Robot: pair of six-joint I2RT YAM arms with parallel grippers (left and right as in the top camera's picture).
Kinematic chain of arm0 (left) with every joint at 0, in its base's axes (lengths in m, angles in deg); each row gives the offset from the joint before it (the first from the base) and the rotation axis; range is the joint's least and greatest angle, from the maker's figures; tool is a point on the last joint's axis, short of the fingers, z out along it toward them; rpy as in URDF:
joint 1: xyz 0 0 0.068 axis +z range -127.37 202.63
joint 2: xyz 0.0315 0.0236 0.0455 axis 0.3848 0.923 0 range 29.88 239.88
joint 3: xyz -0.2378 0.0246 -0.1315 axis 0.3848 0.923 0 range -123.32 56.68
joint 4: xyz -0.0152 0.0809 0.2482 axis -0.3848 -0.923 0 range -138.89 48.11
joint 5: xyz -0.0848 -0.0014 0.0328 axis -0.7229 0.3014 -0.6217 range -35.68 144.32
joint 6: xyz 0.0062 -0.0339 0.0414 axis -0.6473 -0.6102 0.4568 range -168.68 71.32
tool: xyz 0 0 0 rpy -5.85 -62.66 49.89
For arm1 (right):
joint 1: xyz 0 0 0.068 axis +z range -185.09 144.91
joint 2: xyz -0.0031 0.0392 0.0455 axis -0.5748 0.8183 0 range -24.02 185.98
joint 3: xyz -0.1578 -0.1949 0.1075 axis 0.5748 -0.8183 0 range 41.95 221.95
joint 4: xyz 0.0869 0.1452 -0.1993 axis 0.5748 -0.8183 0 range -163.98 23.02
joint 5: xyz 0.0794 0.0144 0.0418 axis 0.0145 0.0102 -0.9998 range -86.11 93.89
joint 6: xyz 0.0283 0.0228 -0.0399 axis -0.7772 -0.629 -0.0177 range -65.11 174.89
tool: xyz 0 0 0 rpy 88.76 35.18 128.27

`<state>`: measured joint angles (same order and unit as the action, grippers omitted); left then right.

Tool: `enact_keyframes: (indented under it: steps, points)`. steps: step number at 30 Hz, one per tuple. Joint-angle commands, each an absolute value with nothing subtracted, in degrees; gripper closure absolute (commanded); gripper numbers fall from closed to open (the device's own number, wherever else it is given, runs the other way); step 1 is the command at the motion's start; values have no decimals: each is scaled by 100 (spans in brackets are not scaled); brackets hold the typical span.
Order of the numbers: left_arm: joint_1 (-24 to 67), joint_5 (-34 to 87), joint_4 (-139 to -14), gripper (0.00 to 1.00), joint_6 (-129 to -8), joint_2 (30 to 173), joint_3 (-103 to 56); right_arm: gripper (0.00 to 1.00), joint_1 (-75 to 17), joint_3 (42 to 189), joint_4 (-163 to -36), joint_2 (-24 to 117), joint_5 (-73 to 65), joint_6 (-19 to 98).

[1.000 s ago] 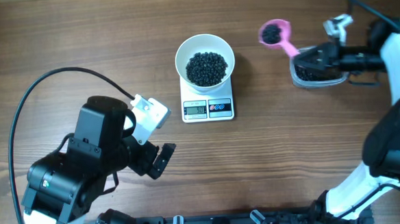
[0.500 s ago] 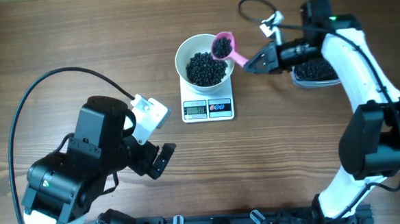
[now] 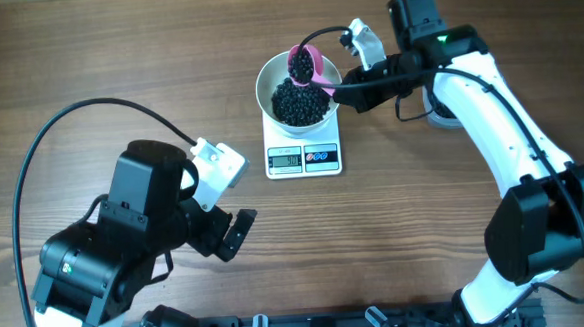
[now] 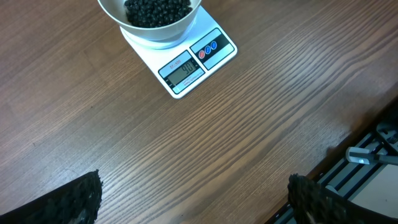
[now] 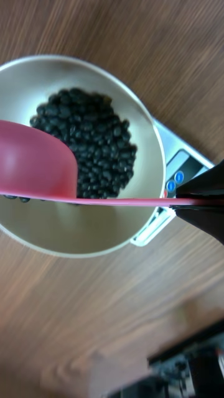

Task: Scoop item into bowl and weigh 150g on scale
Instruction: 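Carry the filled scoop over the white bowl and tip beans in, then move the empty scoop back over the bean tub and lower it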

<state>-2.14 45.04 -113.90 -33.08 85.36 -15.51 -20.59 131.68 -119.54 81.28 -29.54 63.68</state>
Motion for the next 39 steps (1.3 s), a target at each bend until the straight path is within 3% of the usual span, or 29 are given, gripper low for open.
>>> enact_keyframes:
  steps: [1,12,39]
  points:
    - [-184,4517,-11372,0,-3240,8505,-1610,95,-1790,13312,-11906,7968,-1880,6392]
    - [-184,4517,-11370,0,-3240,8505,-1610,96,-841,13314,-11864,7835,815,6397]
    - [-184,4517,-11370,0,-3240,8505,-1610,95,-524,13310,-11975,7365,1761,7249]
